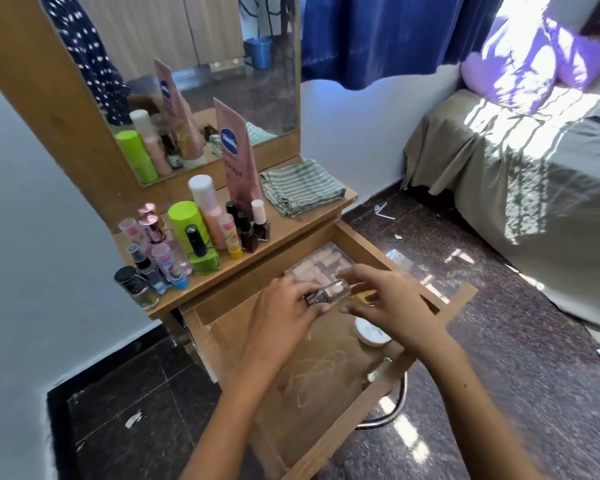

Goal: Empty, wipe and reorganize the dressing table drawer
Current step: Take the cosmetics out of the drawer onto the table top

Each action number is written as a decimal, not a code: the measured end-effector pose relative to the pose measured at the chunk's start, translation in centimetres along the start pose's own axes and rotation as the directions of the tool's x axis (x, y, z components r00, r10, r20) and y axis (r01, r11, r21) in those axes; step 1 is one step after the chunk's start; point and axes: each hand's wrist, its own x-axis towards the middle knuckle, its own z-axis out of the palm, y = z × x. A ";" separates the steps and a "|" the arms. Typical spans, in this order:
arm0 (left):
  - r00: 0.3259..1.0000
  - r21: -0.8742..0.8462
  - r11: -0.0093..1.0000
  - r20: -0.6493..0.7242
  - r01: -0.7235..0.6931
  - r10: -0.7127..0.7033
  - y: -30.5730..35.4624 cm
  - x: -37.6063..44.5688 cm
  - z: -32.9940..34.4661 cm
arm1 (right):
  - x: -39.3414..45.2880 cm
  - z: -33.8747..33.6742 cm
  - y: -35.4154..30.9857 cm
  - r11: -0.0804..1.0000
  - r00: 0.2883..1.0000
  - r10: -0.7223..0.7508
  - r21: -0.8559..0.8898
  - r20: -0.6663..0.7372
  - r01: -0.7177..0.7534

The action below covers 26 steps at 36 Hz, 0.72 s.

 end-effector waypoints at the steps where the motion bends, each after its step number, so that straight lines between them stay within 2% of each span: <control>1: 0.998 -0.066 0.997 -0.044 0.031 -0.034 -0.1 -0.6 -0.9 | 0.3 0.4 -0.6 0.999 0.999 -0.041 0.017 -0.022 0.041; 3: 0.980 -0.209 0.974 -0.157 0.087 -0.121 -0.2 -1.6 -2.5 | 0.9 0.9 -2.0 0.990 0.990 -0.137 0.024 -0.034 0.138; 5: 0.946 -0.332 0.938 -0.258 0.103 -0.196 0.1 -2.5 -4.1 | 1.5 1.6 -3.6 0.972 0.974 -0.227 0.061 0.012 0.226; 9: 0.911 -0.446 0.892 -0.338 0.067 -0.238 0.8 -3.2 -7.7 | 2.6 3.2 -6.9 0.931 0.950 -0.310 0.220 0.051 0.292; 14: 0.891 -0.392 0.920 -0.417 -0.001 -0.177 0.8 -2.8 -12.6 | 4.0 4.2 -10.6 0.847 0.933 -0.358 0.405 -0.040 0.343; 19: 0.862 -0.266 0.961 -0.502 -0.079 -0.068 0.3 -0.8 -18.6 | 5.9 4.1 -13.8 0.743 0.946 -0.283 0.586 -0.160 0.322; 23: 0.814 -0.123 0.987 -0.581 -0.103 0.013 -0.6 1.6 -23.0 | 6.5 3.9 -14.6 0.745 0.940 -0.261 0.574 -0.219 0.341; 26: 0.820 -0.065 0.994 -0.571 -0.091 0.038 -2.3 3.9 -24.6 | 6.4 4.4 -14.2 0.784 0.949 -0.246 0.535 -0.196 0.314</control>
